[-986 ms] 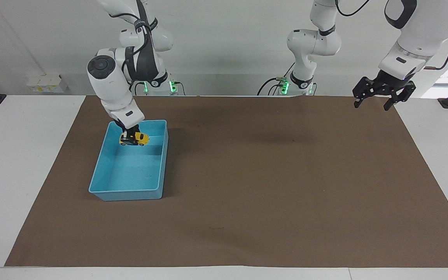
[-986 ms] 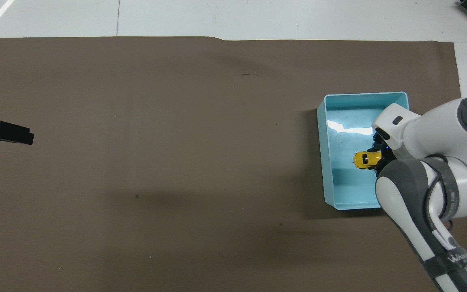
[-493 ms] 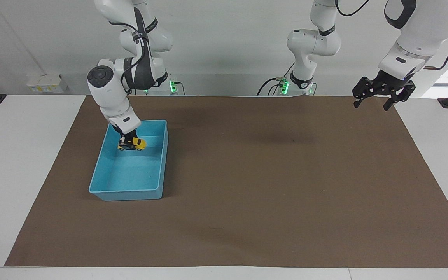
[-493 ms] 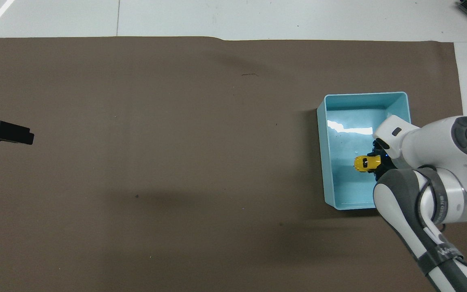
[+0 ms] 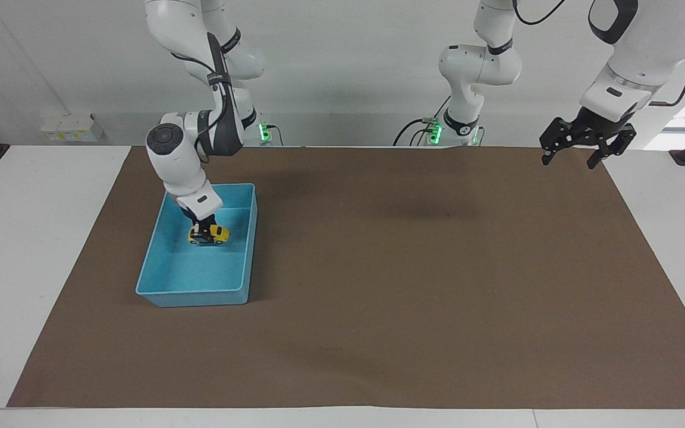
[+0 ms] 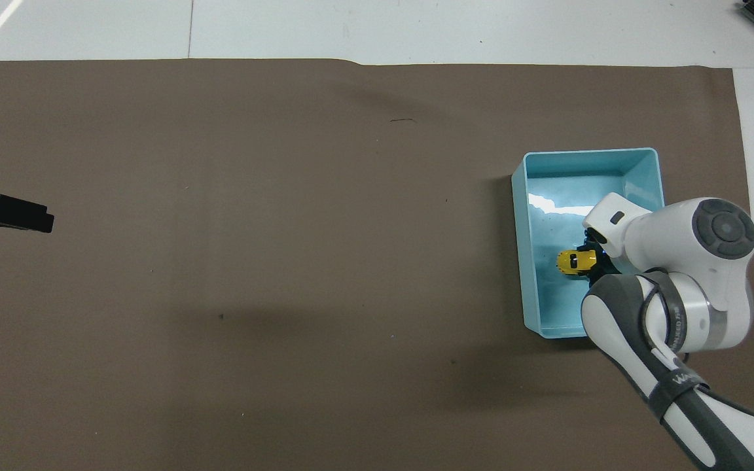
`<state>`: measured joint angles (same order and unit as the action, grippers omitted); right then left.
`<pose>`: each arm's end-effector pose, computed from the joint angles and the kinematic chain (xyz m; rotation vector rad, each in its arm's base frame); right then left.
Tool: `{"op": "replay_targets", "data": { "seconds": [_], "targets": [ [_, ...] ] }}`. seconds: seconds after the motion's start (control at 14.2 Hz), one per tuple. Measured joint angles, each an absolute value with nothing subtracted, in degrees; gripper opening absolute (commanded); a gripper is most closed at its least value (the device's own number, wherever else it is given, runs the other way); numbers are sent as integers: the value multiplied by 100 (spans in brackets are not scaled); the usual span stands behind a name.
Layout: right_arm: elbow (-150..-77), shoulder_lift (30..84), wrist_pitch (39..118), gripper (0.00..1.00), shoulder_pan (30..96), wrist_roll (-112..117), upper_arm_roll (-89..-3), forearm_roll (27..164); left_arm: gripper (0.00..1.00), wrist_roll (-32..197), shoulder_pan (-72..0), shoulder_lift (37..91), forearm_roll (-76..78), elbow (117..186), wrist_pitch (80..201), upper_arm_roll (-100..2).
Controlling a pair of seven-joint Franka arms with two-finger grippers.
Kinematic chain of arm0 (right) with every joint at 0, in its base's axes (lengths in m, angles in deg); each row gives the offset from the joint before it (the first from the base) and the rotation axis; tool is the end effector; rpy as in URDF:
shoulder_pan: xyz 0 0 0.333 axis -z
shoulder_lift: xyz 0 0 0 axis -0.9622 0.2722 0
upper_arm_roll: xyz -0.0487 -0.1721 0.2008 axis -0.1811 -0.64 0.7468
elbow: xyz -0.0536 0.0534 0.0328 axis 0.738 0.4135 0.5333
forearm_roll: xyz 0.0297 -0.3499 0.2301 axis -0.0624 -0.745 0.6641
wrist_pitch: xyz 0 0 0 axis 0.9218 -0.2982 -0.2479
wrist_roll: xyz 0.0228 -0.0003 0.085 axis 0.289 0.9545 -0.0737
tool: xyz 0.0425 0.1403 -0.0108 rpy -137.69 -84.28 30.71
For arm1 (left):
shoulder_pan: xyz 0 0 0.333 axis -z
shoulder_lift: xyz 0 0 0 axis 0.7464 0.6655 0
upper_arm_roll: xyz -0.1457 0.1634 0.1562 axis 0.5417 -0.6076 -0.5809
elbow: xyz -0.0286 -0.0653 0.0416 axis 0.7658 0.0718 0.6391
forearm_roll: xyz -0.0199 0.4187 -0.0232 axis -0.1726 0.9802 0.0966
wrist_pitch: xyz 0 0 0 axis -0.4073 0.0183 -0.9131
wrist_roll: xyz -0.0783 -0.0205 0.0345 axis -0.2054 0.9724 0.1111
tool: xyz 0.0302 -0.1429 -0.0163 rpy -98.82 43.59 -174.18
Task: Wind up and store yellow beetle car
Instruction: 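Raise the right gripper up and away from the car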
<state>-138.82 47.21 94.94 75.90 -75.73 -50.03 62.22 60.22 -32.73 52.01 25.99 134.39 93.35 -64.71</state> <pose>0.5484 0.0135 0.2184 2.2151 2.2022 -0.0338 0.5731 -0.0254 0.5413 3.1111 -0.2593 0.0310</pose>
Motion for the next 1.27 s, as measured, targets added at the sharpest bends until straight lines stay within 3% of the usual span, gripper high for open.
{"op": "replay_targets", "data": {
  "seconds": [0.14,0.21,0.28,0.35,0.85,1.27],
  "targets": [
    [-13882,4750,9508,0,7588,-7580,-4998,6221,100,6023,-3273,5201,2599,13439,9335,-6464],
    [-13882,4750,9508,25,7584,-7580,-4992,6221,100,6023,-3273,5201,2599,13439,9335,-6462],
    [-13882,4750,9508,74,7581,-7580,-4986,6221,100,6023,-3273,5201,2599,13439,9335,-6462],
    [-13880,4750,9508,100,7579,-7580,-4982,6221,100,6023,-3273,5201,2599,13439,9335,-6462],
    [-13678,4745,9430,100,7566,-7566,-4952,6221,100,6023,-3273,5201,2599,13439,9334,-6449],
    [-12822,4714,8547,100,7437,-7233,-4896,6227,100,6028,-3273,5199,2599,13438,9338,-6447]
  ]
}}
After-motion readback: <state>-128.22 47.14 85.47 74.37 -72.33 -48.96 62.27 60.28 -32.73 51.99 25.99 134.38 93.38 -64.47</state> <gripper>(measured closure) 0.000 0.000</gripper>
